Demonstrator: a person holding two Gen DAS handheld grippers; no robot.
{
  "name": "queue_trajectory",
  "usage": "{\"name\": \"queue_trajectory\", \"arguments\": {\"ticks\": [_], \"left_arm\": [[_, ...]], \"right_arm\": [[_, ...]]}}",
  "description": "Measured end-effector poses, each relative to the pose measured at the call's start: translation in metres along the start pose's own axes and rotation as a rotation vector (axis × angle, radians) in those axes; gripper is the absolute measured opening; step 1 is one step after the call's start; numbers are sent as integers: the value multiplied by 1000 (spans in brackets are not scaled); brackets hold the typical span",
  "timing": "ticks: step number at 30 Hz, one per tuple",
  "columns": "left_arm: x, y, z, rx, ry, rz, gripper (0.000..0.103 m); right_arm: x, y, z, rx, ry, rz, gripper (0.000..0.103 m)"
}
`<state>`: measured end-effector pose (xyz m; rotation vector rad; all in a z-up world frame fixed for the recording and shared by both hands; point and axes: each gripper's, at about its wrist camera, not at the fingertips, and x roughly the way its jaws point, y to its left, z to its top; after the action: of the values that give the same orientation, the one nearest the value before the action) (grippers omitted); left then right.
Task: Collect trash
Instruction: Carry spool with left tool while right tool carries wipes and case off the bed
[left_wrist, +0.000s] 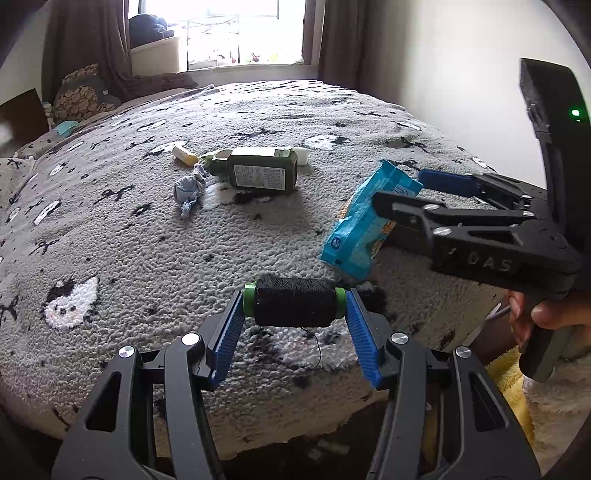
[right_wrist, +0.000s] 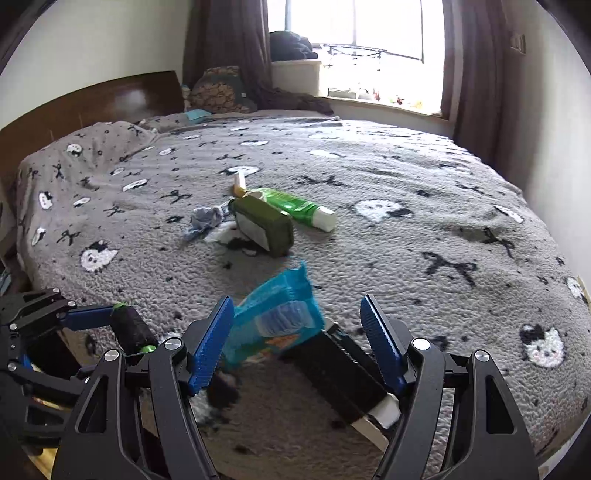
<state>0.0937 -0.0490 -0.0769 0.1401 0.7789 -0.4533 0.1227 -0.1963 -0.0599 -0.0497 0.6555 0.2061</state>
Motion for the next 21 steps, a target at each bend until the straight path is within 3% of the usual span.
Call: {"name": "queue_trajectory", "arguments": {"ticks": [1, 3, 4, 7, 21], "left_arm": [[0, 1, 0, -1, 0, 0, 52], [0, 2, -1, -3, 1, 1, 52], [0, 2, 0, -4, 0, 1, 52], [-1, 5, -1, -9, 1, 4, 52], [-24, 6, 14, -4, -51, 25, 52]], "right_arm": [[5, 2, 1, -5, 9, 5, 69], [12, 6, 1, -14, 25, 13, 50], [15, 8, 2, -20, 34, 20, 36], [10, 13, 4, -36, -3, 12, 23], [-27, 29, 29, -87, -119, -1, 17]]}}
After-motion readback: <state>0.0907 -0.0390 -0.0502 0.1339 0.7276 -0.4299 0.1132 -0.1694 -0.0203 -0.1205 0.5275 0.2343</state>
